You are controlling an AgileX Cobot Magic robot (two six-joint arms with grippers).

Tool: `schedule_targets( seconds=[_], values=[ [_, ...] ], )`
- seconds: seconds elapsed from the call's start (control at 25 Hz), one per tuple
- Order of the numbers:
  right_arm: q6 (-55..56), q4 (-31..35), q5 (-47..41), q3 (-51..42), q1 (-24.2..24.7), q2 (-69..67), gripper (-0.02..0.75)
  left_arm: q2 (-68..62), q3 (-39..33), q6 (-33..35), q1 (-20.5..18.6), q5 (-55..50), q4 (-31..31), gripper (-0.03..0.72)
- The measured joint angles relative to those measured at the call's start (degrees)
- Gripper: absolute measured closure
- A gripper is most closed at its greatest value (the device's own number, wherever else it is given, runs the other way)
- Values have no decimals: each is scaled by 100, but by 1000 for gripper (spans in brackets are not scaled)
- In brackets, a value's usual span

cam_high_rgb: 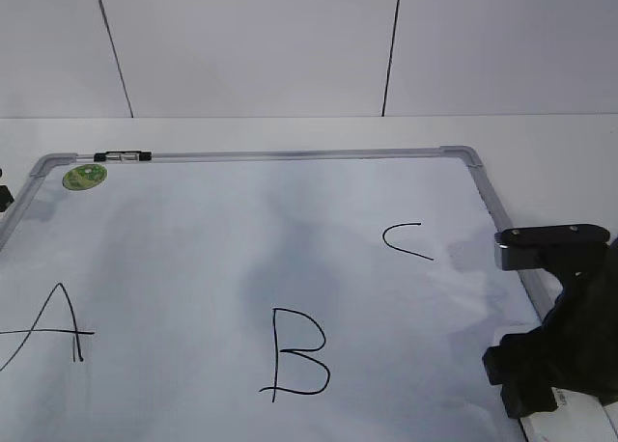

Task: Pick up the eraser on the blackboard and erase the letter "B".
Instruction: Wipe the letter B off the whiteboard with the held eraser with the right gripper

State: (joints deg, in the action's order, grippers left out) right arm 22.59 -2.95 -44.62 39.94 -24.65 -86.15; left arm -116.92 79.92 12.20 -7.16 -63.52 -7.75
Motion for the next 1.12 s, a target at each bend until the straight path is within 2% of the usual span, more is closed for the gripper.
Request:
schedule_targets(
  seconds=[0.24,0.8,1.12],
  values=[
    [0,-21,0,12,0,0,215,0,0,0,0,0,0,673],
    [-79,60,-923,757,0,-61,217,0,0,0,0,-5,0,674],
    [-924,962,-1305,1762,-40,-61,217,0,0,0,0,-13,0,674]
  ],
)
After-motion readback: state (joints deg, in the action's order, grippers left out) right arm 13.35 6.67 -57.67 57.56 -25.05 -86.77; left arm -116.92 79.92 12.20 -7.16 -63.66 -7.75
